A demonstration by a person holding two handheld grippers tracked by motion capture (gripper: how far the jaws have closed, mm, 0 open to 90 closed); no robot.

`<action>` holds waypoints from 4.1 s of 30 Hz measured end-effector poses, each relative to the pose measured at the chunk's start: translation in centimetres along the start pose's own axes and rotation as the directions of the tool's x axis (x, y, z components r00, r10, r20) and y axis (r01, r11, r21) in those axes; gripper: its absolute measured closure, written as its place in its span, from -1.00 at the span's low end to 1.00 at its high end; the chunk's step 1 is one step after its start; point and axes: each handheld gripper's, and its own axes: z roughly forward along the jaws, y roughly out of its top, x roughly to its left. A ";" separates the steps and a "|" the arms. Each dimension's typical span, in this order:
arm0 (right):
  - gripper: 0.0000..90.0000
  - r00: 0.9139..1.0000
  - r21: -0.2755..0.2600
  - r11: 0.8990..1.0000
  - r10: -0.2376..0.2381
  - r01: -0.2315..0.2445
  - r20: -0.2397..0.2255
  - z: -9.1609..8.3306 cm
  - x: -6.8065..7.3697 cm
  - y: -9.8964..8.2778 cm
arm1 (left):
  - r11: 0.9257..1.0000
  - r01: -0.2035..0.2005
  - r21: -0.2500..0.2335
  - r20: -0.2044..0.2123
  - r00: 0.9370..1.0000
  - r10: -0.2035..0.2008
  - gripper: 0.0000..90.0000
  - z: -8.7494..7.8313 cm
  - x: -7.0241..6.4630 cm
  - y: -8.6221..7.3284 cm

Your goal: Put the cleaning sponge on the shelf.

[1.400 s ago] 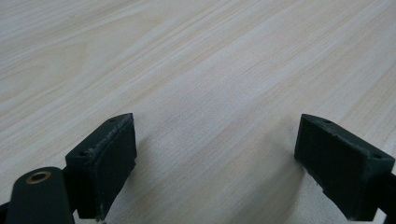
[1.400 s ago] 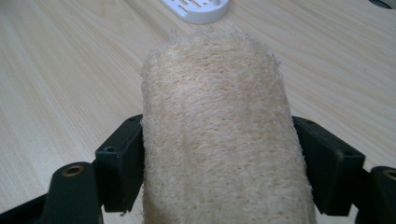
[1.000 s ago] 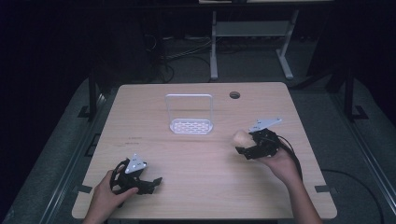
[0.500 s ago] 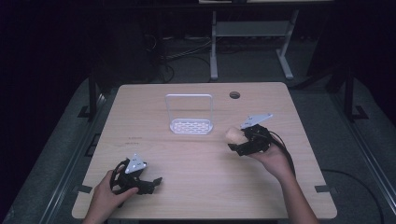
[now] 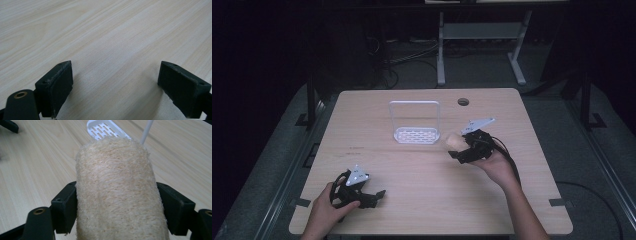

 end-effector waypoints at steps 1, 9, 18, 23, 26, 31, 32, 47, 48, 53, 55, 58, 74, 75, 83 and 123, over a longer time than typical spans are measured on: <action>-0.45 1.000 0.000 1.000 0.004 -0.004 -0.002 0.1 0.0 0.1 | 1.000 0.000 0.000 0.000 1.000 0.000 -0.73 0.0 0.0 0.0; -0.45 1.000 -0.007 1.000 -0.006 0.006 -0.012 1.0 0.4 1.3 | 1.000 0.000 0.003 0.000 1.000 0.000 -0.73 0.0 0.0 0.0; -0.45 1.000 -0.008 1.000 -0.012 0.012 -0.021 2.2 0.7 2.4 | 1.000 0.002 0.002 0.000 1.000 -0.002 -0.73 0.0 0.0 0.0; -0.45 1.000 -0.006 1.000 -0.018 0.018 -0.024 2.8 0.9 2.9 | 1.000 0.002 0.003 0.000 1.000 -0.002 -0.73 0.0 0.0 0.0; -0.45 0.999 -0.011 1.000 -0.019 0.019 -0.028 3.1 1.0 3.2 | 1.000 0.002 0.002 0.000 1.000 -0.002 -0.73 0.0 0.0 0.0; -0.45 0.999 -0.011 1.000 -0.020 0.020 -0.032 3.6 1.1 3.7 | 1.000 0.002 0.002 0.000 1.000 -0.002 -0.73 0.0 0.0 0.0; -0.45 0.999 -0.013 1.000 -0.020 0.020 -0.032 3.7 1.1 3.8 | 1.000 0.002 0.002 0.000 1.000 -0.002 -0.73 0.0 0.0 0.0; -0.45 0.998 -0.012 0.999 -0.041 0.041 -0.037 5.0 1.7 5.0 | 1.000 0.003 0.002 0.002 1.000 -0.003 -0.73 0.0 0.0 0.0; -0.45 0.998 -0.012 0.999 -0.041 0.041 -0.037 5.0 1.7 5.0 | 1.000 0.003 0.002 0.002 1.000 -0.003 -0.73 0.0 0.0 0.0; -0.45 0.998 -0.006 0.999 -0.045 0.044 -0.036 5.6 1.7 5.2 | 1.000 0.001 0.002 0.000 1.000 -0.001 -0.73 0.0 0.0 0.0; -0.45 0.998 -0.007 0.999 -0.044 0.044 -0.037 5.8 1.8 5.3 | 1.000 0.002 0.001 0.000 1.000 -0.002 -0.73 0.0 0.0 0.0; -0.45 0.998 -0.007 0.999 -0.045 0.045 -0.039 6.1 1.8 5.5 | 1.000 0.003 0.000 -0.001 1.000 -0.003 -0.73 0.0 0.0 0.0; -0.45 0.998 0.000 0.998 -0.055 0.055 -0.042 8.1 2.2 6.6 | 1.000 0.002 0.002 0.001 1.000 -0.002 -0.73 0.0 0.0 0.0; -0.45 0.998 0.001 0.999 -0.051 0.051 -0.042 8.3 2.2 6.7 | 1.000 0.001 0.002 0.001 1.000 -0.001 -0.73 0.0 0.0 0.0; -0.45 0.998 0.011 0.998 -0.056 0.056 -0.043 9.2 2.3 7.5 | 1.000 0.002 0.003 0.001 1.000 -0.002 -0.73 0.0 0.0 0.0; -0.45 0.999 0.060 0.997 -0.046 0.047 -0.025 15.3 2.4 9.2 | 1.000 0.002 0.002 0.001 1.000 -0.002 -0.73 0.0 0.0 0.0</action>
